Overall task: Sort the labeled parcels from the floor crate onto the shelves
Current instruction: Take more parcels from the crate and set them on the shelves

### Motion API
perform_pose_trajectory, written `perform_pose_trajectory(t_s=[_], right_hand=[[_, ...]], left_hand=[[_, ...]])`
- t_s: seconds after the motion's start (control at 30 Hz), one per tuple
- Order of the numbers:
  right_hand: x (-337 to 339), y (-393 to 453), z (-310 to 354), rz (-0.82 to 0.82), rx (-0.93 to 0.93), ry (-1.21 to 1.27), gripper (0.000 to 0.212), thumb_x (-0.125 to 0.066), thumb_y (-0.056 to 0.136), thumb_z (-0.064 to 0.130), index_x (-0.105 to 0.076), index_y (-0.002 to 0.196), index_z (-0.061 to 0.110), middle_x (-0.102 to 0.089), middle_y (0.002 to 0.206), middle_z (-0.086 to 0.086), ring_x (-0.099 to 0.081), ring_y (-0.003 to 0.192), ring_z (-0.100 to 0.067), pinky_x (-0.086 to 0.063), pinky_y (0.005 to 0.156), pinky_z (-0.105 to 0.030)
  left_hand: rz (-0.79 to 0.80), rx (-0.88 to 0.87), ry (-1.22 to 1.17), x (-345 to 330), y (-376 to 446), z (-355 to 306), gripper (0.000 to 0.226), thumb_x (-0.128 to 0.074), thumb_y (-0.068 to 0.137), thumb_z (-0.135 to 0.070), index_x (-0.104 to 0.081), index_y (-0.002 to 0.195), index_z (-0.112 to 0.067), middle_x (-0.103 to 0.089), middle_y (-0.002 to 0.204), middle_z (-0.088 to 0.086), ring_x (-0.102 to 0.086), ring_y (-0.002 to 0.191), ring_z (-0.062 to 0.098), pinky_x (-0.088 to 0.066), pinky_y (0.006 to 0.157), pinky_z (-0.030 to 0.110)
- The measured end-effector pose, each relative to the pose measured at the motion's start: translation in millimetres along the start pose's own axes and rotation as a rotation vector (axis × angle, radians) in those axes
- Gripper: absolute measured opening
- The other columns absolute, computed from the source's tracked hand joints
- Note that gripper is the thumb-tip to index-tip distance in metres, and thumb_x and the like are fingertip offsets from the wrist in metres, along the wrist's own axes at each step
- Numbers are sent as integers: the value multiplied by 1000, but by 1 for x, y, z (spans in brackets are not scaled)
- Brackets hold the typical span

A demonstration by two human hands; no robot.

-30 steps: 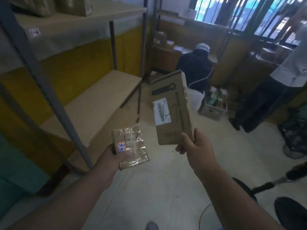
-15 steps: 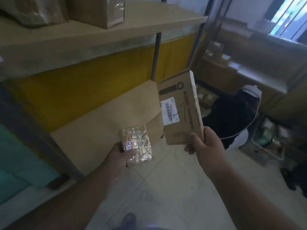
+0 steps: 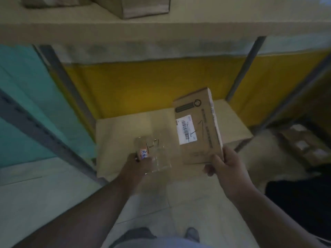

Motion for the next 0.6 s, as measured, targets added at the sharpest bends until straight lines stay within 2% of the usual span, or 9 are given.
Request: perform_pose_trajectory(t_s=[0.07, 0.1, 0.17, 0.2, 0.3, 0.4, 0.5, 0.6], right_hand=[[-9, 19, -3, 76, -8, 29, 12, -53, 99, 9, -62, 107, 10, -75, 92, -7, -63, 62, -20, -53, 56, -29], [-15, 28, -3, 110, -6, 30, 11, -52, 98, 7, -61, 104, 8, -74, 91, -8, -62, 59, -18, -52, 54, -28], [-32, 43, -3, 180, -8, 35, 9, -52, 98, 7, -60, 102, 5, -74, 92, -8, -60, 58, -19, -51, 52, -29], [-41, 50, -2, 211, -8, 39, 9, -53, 98, 9, -60, 102, 4, -75, 93, -9, -60, 59, -21, -50, 53, -32], [-65, 68, -3, 231, -4, 33, 10, -55, 96, 12, -58, 100, 4, -74, 91, -14, -61, 59, -26, -50, 57, -38], [-85, 83, -4, 190, -39, 51, 9, -55, 97, 11, -56, 101, 3, -74, 85, -14, -62, 58, -28, -51, 58, -39], [-106, 91, -5, 180, -83, 64, 8, -55, 98, 10, -56, 103, 4, -74, 87, -14, -62, 58, -27, -50, 58, -37], [-126, 97, -2, 172, -93, 81, 5, -54, 99, 9, -56, 101, 5, -75, 86, -11, -63, 57, -26, -51, 57, -35]], left_hand=[[-110, 90, -40, 9, 6, 13, 47, -84, 74, -29, -64, 108, -4, -74, 93, 12, -70, 73, 20, -59, 59, 31], [-158, 117, -35, 18, 10, 19, 55, -85, 73, -37, -62, 114, -7, -73, 100, 12, -71, 80, 22, -61, 62, 37], [-207, 193, -42, 35, 17, 34, 80, -89, 54, -58, -62, 119, -20, -73, 107, 8, -72, 94, 27, -58, 79, 51], [-230, 209, -71, 44, 21, 37, 86, -90, 50, -59, -60, 122, -22, -73, 109, 7, -71, 97, 29, -56, 81, 51], [-277, 191, -170, 67, 39, 33, 76, -88, 63, -35, -56, 127, -11, -73, 110, 12, -73, 95, 28, -57, 76, 41], [-278, 166, -101, 86, 65, 20, 67, -79, 59, -36, -61, 120, -12, -73, 108, 12, -72, 95, 27, -56, 82, 39], [-310, 158, -40, 101, 89, 16, 31, -74, 80, -21, -63, 109, -14, -70, 102, 11, -66, 87, 23, -49, 69, 30], [-329, 168, 131, 112, 113, 17, 22, -71, 84, -31, -66, 101, -17, -67, 95, 10, -63, 84, 24, -49, 70, 34]])
Point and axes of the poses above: each hand's wrist, its own y-axis towards the middle knuckle, its own x-axis out of the back of the hand, z = x × y, the point moved 7 cm from there along y, towards the middle knuckle
